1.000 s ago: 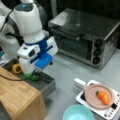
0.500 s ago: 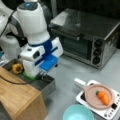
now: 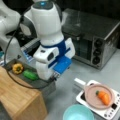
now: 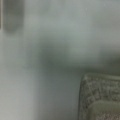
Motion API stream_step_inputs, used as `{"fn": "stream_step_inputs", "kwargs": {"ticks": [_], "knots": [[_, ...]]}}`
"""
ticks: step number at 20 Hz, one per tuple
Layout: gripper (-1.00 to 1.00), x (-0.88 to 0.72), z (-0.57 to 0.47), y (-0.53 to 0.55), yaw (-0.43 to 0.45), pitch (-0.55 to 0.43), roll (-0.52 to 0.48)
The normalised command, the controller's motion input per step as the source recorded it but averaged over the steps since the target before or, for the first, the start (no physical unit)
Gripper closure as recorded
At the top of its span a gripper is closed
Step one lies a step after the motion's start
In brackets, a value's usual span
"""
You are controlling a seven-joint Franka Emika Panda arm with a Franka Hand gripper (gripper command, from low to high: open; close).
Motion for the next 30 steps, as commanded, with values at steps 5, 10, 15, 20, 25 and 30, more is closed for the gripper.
{"fn": "stream_step_inputs", "kwargs": {"ticks": [5, 10, 15, 20, 25, 30], "knots": [[-1.0, 0.54, 0.18, 0.0, -0.159, 0.285, 0.123], [-1.0, 0.64, 0.03, 0.16, -0.355, 0.267, 0.093], [-1.0, 0.6, 0.0, 0.2, -0.252, 0.241, 0.081], [-1.0, 0.42, 0.09, 0.09, -0.107, 0.215, 0.043], [-1.0, 0.38, 0.06, 0.04, -0.089, 0.211, 0.016], [-1.0, 0.44, -0.02, 0.12, -0.013, 0.219, -0.028]]}}
